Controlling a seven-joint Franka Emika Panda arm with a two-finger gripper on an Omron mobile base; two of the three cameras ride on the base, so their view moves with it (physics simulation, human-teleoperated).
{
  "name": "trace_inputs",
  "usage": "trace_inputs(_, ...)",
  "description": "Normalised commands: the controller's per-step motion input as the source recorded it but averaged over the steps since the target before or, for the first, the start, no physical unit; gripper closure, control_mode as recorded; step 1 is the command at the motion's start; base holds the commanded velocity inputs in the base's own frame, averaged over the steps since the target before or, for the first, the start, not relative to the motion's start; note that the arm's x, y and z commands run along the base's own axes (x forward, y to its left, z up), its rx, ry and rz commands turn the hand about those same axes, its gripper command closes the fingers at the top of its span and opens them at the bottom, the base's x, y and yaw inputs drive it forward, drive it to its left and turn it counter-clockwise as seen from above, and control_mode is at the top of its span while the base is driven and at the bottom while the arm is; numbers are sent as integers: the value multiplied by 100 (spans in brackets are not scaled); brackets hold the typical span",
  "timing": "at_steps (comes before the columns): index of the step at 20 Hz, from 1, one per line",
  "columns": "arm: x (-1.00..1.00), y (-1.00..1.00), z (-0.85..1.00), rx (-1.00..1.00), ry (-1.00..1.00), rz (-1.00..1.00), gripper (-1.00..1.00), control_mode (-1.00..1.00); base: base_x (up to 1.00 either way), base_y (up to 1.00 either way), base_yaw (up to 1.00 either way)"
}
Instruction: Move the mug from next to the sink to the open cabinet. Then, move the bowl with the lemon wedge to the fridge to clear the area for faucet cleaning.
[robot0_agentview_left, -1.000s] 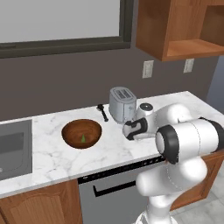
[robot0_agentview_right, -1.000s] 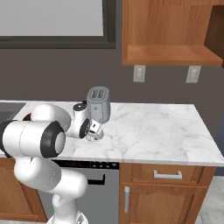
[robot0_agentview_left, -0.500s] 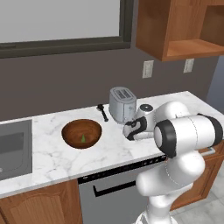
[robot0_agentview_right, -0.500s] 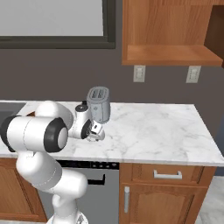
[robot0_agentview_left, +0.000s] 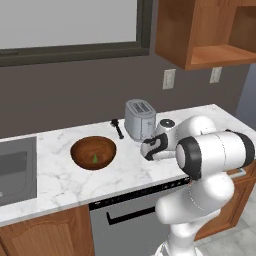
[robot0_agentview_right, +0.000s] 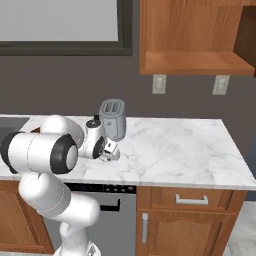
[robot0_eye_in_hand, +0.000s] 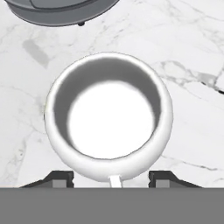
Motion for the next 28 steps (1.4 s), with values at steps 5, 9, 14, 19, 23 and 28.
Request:
trace_inputs(5, 0, 0, 0, 0, 0, 0, 100, -100, 0, 0, 0)
trace_inputs(9, -11, 0, 2, 0, -6, 0, 100, -100, 0, 0, 0)
trace_inputs(14, -39, -4, 73, 0, -26, 0, 100, -100, 0, 0, 0)
trace_inputs(19, -76, -28, 100, 0, -38, -3, 100, -100, 0, 0, 0)
trace_inputs(23, -95, -34, 100, -3, -25, -6, 100, -100, 0, 0, 0)
trace_inputs(28, -100, -37, 100, -5, -20, -2, 100, -100, 0, 0, 0)
